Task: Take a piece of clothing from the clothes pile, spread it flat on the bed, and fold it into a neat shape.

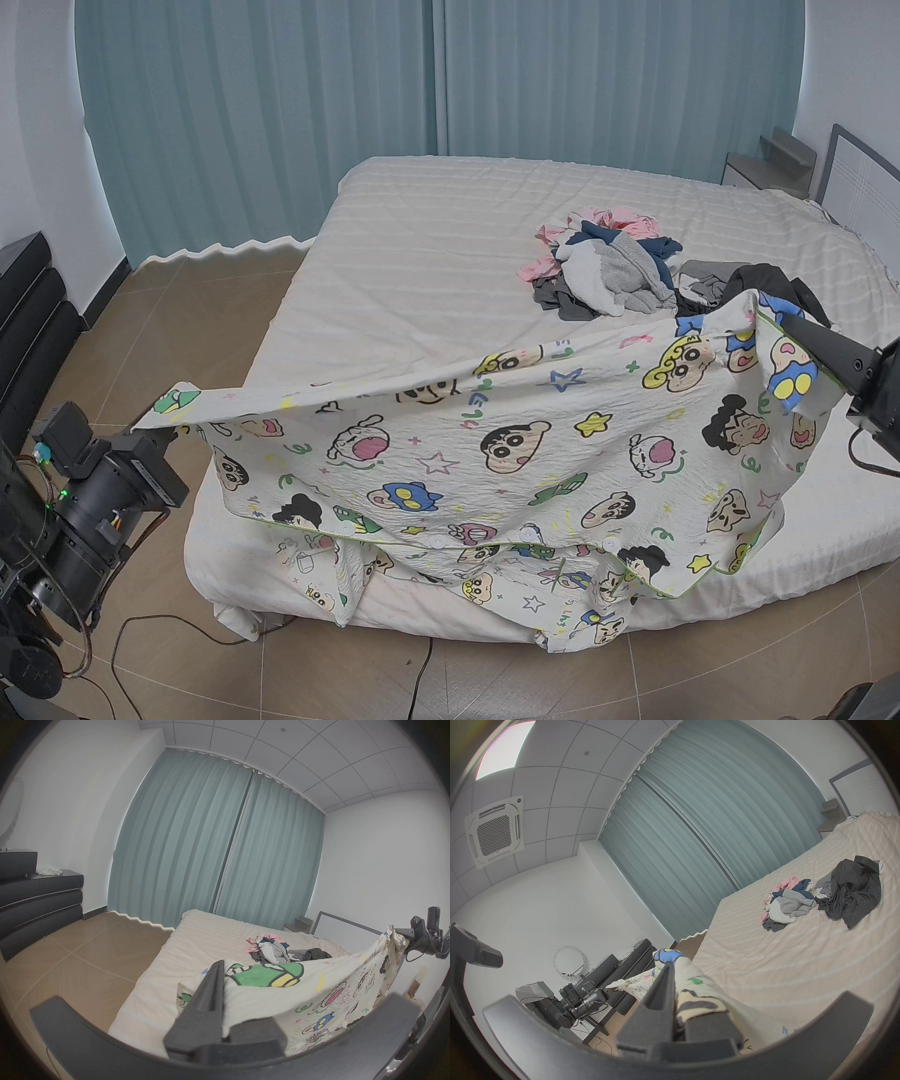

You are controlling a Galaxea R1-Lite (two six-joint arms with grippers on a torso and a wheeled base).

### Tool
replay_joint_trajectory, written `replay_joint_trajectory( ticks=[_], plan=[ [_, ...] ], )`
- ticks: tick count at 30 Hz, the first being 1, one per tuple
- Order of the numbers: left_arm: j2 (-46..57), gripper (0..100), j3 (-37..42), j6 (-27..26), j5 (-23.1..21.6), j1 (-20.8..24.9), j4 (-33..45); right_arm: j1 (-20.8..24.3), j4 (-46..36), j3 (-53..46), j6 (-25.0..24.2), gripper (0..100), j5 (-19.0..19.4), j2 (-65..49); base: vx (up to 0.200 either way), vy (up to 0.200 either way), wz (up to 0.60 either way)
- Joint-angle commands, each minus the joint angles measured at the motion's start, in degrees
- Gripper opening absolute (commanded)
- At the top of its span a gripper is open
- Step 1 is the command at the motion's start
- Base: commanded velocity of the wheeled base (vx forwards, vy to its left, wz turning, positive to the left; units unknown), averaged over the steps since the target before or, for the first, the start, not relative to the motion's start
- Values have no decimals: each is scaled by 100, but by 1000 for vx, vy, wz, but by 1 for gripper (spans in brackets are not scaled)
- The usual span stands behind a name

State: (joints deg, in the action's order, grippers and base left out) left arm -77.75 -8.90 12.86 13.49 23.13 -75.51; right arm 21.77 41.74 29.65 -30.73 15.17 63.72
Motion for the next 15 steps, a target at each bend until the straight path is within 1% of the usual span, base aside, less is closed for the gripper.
replay_joint_trajectory(
  ticks=[1, 7, 11, 15],
  plan=[
    [-513, 0, -261, 6, -31, -124, -8, -129, 194, 41, -12, 0, 4, 440, 200, 0, 0],
    [-873, 0, -648, 6, -119, -186, 1, -279, 660, 67, 32, 0, 4, 1002, 200, 0, 0],
    [-1128, 0, -912, -3, -207, -194, 1, -332, 1126, 76, 41, 0, -5, 1389, 200, 0, 0],
    [-1401, 0, -1149, -3, -233, -291, 1, -358, 1389, 155, 59, 0, -31, 1714, 200, 0, 0]
  ],
)
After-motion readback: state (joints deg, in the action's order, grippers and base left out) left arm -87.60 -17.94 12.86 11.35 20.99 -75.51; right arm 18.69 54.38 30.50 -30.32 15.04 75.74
